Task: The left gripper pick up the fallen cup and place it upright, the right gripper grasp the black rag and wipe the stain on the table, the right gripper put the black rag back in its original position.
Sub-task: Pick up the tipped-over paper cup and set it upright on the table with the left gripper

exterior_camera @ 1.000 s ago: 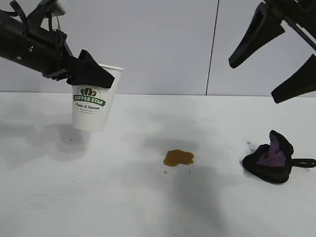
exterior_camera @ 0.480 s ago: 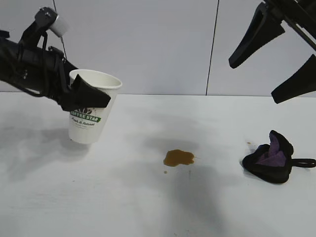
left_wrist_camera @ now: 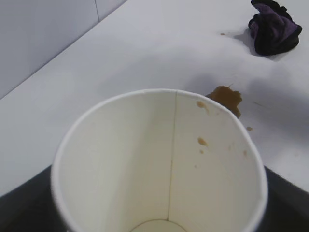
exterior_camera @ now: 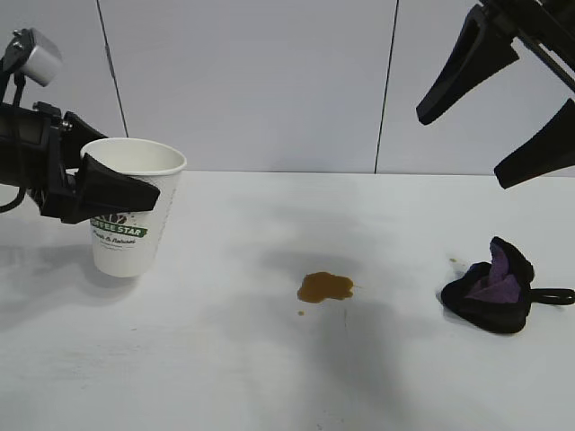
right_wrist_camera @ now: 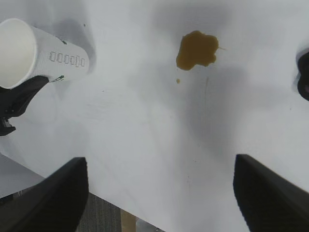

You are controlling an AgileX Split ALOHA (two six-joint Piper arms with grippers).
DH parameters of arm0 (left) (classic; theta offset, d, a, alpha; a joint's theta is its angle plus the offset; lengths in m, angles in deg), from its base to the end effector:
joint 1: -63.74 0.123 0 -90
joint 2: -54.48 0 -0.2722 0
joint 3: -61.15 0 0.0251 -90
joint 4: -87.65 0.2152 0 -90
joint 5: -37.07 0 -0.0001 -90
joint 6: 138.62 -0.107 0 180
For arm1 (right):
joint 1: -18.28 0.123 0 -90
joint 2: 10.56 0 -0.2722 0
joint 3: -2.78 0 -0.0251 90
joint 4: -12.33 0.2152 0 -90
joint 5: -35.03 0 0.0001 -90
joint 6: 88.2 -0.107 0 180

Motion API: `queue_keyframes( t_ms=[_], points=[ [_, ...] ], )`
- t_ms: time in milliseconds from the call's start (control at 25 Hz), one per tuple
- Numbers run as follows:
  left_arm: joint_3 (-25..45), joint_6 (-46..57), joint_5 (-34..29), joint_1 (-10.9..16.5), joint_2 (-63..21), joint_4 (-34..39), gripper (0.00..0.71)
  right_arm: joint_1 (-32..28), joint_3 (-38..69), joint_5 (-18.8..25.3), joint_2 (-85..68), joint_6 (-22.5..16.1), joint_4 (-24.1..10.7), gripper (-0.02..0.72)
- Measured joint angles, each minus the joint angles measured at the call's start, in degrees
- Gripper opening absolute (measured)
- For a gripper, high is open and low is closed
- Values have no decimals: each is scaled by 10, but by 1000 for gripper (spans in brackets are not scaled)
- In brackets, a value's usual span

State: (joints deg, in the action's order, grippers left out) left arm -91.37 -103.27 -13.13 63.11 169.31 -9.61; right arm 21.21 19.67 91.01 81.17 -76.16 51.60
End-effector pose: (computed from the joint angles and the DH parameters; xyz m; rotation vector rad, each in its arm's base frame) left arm 0.3149 -0.0851 0.1673 1.1400 1.7418 -0.5612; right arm 0.2517 0.0691 0.2660 0.0751 2.7148 0.8339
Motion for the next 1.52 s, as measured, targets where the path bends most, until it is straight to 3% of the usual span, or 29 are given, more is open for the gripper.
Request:
queue_keyframes(
  t_ms=[1000, 1240, 1520],
  points=[
    [3, -17, -21, 1, 59, -2, 584, 0, 0, -1, 0, 0, 0, 566],
    [3, 2, -21, 1, 59, -2, 680, 0, 0, -4, 0, 0, 0, 566],
    [3, 2, -14, 1, 54, -2, 693, 0, 0, -15, 0, 0, 0, 566]
  ],
)
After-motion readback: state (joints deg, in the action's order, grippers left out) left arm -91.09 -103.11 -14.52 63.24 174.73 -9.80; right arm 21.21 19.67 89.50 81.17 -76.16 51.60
